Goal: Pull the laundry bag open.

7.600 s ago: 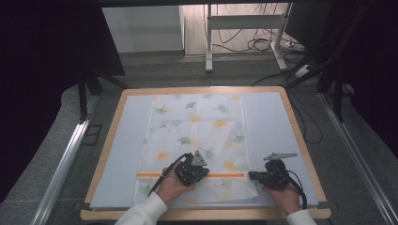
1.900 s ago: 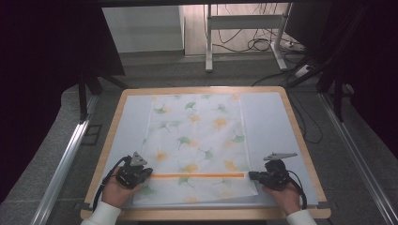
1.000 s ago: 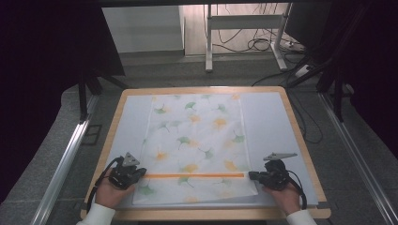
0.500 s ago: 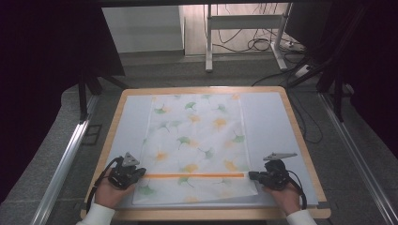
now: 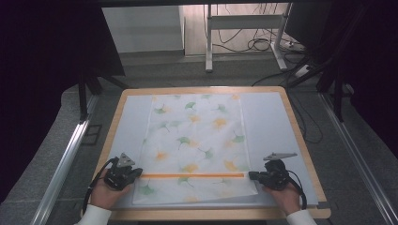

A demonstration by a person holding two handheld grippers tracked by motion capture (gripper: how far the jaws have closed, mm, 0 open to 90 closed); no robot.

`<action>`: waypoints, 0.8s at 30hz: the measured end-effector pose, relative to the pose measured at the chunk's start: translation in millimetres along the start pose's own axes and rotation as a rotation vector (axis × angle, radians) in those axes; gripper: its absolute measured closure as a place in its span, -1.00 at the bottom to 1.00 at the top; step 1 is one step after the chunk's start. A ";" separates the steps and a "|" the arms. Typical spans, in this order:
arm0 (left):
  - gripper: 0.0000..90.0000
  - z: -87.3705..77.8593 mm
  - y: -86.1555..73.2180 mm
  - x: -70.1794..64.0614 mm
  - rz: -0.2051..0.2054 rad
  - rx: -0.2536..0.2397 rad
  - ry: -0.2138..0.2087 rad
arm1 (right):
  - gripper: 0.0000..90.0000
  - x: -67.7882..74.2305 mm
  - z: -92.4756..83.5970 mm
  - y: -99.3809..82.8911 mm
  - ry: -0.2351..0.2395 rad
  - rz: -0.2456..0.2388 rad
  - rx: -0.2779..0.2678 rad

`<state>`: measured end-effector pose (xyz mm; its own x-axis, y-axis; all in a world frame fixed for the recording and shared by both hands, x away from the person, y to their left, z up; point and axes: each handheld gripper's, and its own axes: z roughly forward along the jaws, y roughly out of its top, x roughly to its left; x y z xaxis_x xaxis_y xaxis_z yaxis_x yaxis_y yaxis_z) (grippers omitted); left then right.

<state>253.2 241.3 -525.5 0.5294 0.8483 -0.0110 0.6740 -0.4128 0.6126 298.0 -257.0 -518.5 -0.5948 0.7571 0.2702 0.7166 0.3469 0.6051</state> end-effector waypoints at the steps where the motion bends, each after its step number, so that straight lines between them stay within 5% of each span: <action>1: 1.00 0.0 0.0 0.1 0.001 0.000 0.000 | 1.00 0.0 0.0 0.0 0.000 0.000 0.000; 24: 0.94 3.5 -1.2 0.1 -0.025 -0.034 -0.019 | 0.99 0.8 -0.5 -0.2 -0.002 -0.010 -0.006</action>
<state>254.3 240.7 -528.9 0.5229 0.8514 -0.0412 0.6692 -0.3801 0.6385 297.3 -256.7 -518.0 -0.6012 0.7546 0.2628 0.7084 0.3512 0.6122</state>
